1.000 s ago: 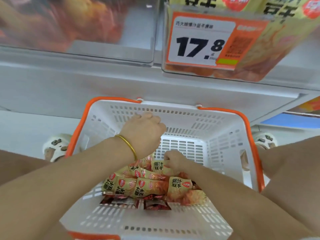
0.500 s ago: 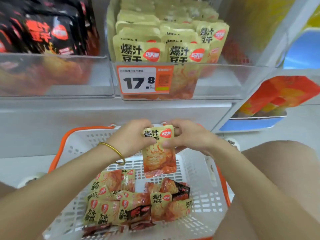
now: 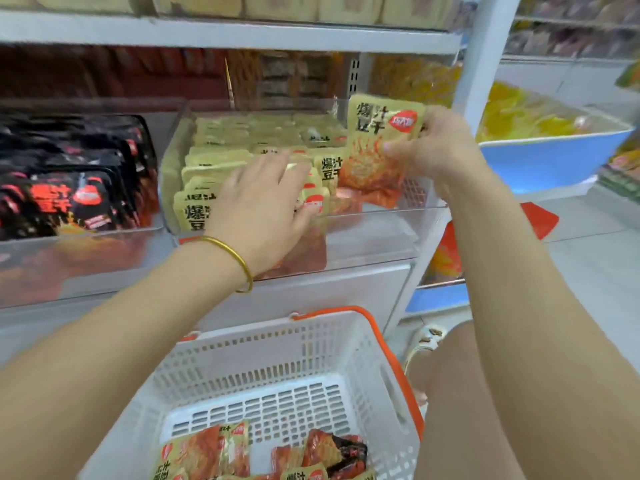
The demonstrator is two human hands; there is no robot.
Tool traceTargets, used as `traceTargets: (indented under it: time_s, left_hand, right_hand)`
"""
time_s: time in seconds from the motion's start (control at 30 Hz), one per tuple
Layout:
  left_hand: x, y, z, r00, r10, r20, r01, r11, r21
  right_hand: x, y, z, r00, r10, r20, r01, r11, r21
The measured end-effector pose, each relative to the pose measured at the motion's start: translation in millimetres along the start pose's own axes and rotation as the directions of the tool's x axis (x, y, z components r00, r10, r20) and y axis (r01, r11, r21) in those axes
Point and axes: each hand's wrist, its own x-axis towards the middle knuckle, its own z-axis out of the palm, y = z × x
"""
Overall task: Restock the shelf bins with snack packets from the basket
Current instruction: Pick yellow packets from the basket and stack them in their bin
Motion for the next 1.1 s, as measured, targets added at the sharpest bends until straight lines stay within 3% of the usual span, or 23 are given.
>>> traceTargets:
  time_s: [0.13,0.27,0.5,0.6,0.73,0.83,0.9,0.97,1.03,1.1]
  left_hand:
    - [0,3,10,0.998,-0.03,0.06,0.023,0.993,0.119]
    - [1,2,12,0.999,-0.018,0.048,0.012,0.991,0.135]
    - [0,0,12,0.998,-0.018,0.062,0.012,0.996,0.093]
    - [-4,1,8,0.999,0.025,-0.025,-0.024,0.998,0.066]
    - [-42,3,0,0.954,0.112,-0.277,-0.119,0.993,-0.01]
    - [-94,-7,18,0.975,0.165,-0.146,-0.175,0.983,-0.058]
    - [-129,-22,43,0.981,0.177,0.079,-0.171,0.983,-0.07]
    - [-157,-38,68,0.939,0.141,0.315,-0.122,0.989,-0.08]
    - [-171,-45,84,0.874,0.101,0.475,-0.07,0.994,-0.084]
    - [-177,-47,96,0.828,0.085,0.554,-0.047,0.995,-0.083]
  right_hand:
    - [27,24,20,0.99,0.098,0.103,-0.046,0.904,-0.425]
    - [40,38,39,0.993,0.08,0.091,-0.003,0.77,-0.638]
    - [37,40,44,0.977,0.187,0.1,-0.09,0.792,-0.604]
    - [28,32,39,0.983,0.171,0.061,-0.098,0.785,-0.612]
    - [-15,12,22,0.994,-0.108,-0.024,0.067,0.765,-0.64]
    - [-72,16,28,0.971,-0.128,0.201,0.225,0.772,-0.595]
    - [-100,42,51,0.877,0.063,0.477,0.294,0.714,-0.635]
    - [-118,82,83,0.672,0.307,0.674,0.395,0.621,-0.677]
    - [-131,134,114,0.457,0.488,0.743,0.497,0.553,-0.669]
    - [-148,188,136,0.307,0.607,0.733,0.621,0.456,-0.638]
